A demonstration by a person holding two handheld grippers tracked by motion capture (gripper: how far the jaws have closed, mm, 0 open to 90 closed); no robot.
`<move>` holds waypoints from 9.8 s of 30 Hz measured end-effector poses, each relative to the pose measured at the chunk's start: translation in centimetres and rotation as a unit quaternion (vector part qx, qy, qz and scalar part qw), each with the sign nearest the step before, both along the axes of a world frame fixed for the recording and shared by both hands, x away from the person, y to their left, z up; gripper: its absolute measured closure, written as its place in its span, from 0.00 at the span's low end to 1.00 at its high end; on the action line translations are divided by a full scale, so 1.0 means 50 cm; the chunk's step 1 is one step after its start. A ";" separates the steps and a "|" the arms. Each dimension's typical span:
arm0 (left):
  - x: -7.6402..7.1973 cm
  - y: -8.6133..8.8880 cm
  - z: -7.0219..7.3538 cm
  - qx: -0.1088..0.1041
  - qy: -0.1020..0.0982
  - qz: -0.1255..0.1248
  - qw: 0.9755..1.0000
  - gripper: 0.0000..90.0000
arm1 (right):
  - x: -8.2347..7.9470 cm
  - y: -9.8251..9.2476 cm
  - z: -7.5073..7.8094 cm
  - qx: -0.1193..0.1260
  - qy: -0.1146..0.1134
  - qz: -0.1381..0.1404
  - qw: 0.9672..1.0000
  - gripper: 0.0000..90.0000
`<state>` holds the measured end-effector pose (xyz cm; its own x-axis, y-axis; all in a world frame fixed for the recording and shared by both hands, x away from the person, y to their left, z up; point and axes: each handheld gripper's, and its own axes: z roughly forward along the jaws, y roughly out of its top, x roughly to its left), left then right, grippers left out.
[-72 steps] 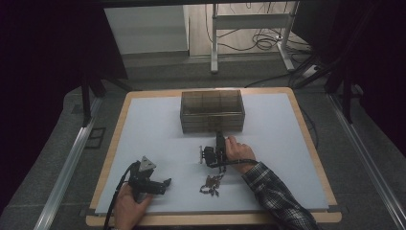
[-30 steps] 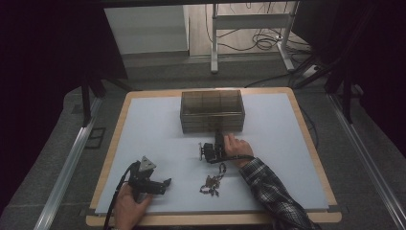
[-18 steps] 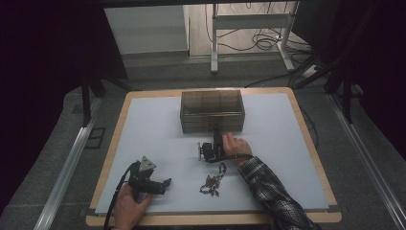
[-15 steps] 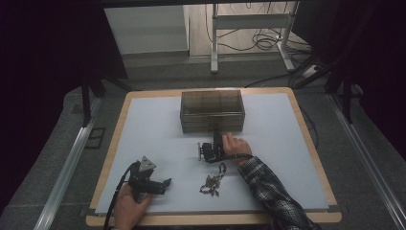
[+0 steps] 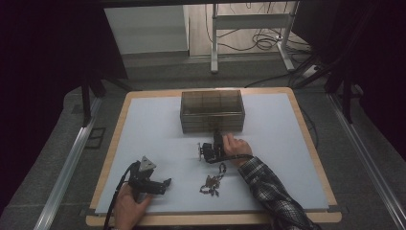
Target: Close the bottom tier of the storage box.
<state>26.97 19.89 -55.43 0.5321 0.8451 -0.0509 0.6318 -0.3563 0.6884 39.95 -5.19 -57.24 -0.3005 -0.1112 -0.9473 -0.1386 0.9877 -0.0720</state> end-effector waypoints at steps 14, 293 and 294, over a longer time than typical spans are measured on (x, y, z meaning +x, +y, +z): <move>0.000 0.000 0.000 0.000 0.000 0.000 1.000 0.00 | -0.012 -0.003 0.005 -0.001 0.008 0.010 1.000 0.89; 0.000 0.000 0.000 0.000 0.000 0.000 1.000 0.00 | 0.125 -0.184 0.172 0.169 0.489 0.077 0.852 0.93; 0.000 0.000 0.000 0.000 0.000 0.000 1.000 0.00 | 0.124 -0.184 0.172 0.167 0.489 0.077 0.852 0.94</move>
